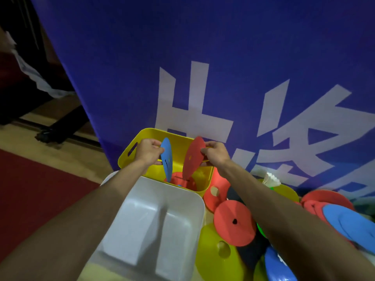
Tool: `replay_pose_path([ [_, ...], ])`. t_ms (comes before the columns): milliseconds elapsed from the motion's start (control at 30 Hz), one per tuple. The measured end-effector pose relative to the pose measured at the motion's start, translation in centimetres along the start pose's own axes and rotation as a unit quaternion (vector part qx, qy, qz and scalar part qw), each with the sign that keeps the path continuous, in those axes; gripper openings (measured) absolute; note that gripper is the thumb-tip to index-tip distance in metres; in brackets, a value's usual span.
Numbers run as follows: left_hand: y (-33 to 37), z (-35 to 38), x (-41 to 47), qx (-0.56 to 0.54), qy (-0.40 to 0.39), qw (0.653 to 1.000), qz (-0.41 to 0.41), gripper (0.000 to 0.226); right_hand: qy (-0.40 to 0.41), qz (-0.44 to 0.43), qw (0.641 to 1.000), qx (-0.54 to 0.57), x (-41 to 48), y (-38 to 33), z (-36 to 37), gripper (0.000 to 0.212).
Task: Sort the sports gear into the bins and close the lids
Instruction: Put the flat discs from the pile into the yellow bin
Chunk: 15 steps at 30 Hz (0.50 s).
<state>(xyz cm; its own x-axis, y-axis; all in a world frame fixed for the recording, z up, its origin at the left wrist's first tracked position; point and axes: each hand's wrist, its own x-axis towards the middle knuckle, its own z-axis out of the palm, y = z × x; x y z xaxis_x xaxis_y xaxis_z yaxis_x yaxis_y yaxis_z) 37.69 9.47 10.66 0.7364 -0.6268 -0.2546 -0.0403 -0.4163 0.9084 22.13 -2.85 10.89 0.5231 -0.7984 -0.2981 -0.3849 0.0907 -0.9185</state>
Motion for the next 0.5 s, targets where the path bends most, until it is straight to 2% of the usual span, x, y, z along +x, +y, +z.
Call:
replay_pose_path([
  [167, -2.0, 1.0, 2.2, -0.015, 0.011, 1.000, -0.017, 0.023, 0.004, 0.037, 0.999, -0.001, 1.5, 1.6, 1.6, 0.015],
  [333, -2.6, 2.0, 1.7, -0.017, -0.086, 0.996, -0.021, 0.028, -0.042, 0.066, 0.997, 0.017, 1.1, 1.7, 1.4, 0.029],
  [500, -1.3, 3.5, 0.8, 0.035, -0.126, 0.991, 0.036, 0.024, -0.040, 0.035, 0.999, -0.003, -0.3, 1.7, -2.4, 0.024],
])
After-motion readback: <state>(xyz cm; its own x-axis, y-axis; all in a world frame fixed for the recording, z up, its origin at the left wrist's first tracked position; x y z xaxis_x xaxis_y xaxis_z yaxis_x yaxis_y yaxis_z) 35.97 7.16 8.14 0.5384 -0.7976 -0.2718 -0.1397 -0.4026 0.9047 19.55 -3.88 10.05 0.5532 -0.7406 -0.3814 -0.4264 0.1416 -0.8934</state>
